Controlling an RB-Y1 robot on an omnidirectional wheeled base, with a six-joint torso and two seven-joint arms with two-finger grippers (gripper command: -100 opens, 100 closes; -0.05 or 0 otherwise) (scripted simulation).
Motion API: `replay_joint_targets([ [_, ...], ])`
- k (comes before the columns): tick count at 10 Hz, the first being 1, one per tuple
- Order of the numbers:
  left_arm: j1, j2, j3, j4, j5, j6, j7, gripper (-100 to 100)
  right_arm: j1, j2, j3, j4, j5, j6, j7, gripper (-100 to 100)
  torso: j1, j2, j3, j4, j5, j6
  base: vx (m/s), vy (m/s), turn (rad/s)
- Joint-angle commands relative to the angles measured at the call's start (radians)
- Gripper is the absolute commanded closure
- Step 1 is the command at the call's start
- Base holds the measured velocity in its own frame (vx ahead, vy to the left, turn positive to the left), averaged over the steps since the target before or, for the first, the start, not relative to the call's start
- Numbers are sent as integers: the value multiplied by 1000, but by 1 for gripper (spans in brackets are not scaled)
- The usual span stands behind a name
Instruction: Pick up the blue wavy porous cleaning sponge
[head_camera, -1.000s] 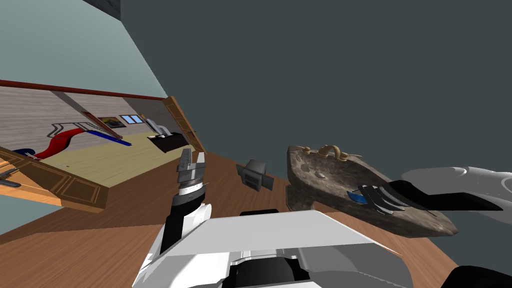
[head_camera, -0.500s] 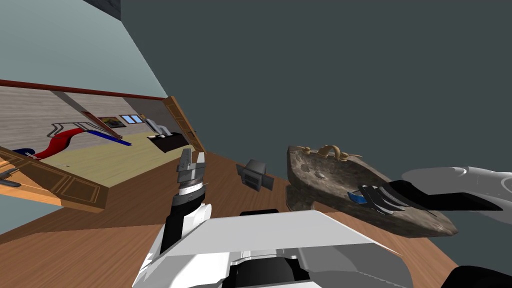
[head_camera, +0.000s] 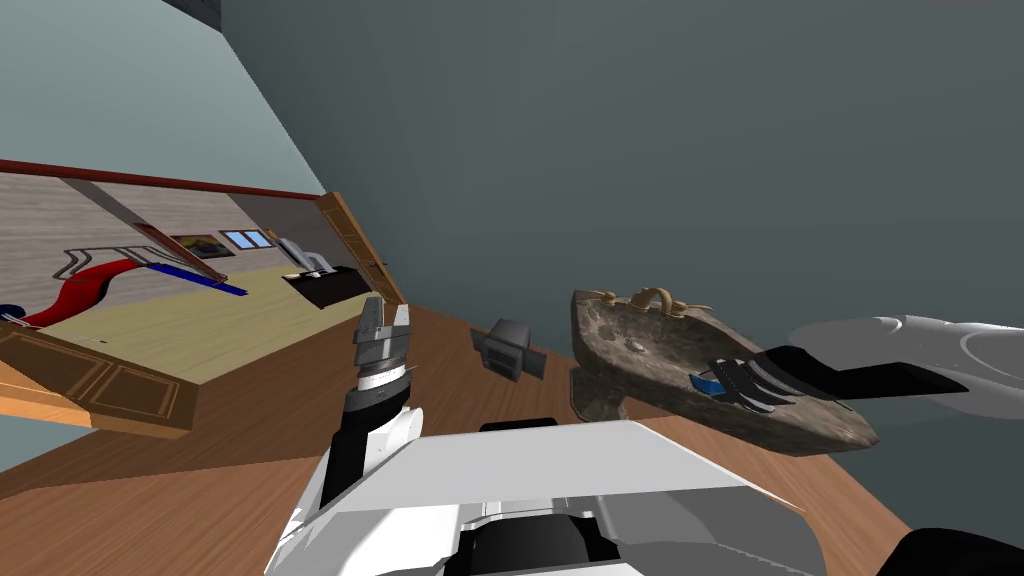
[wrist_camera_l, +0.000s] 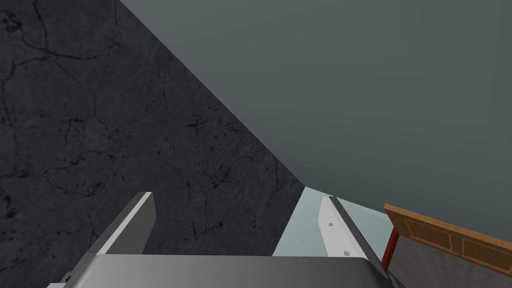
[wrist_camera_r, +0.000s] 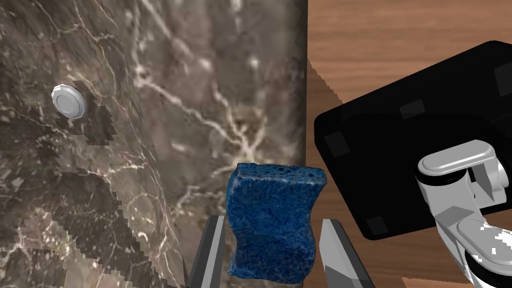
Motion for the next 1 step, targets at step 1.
replay_joint_targets([
  [1,0,0,0,0,0,0,0,0,0,0,0,0,0,0,0,0,0,0,0,0,0,0,0,0,0],
])
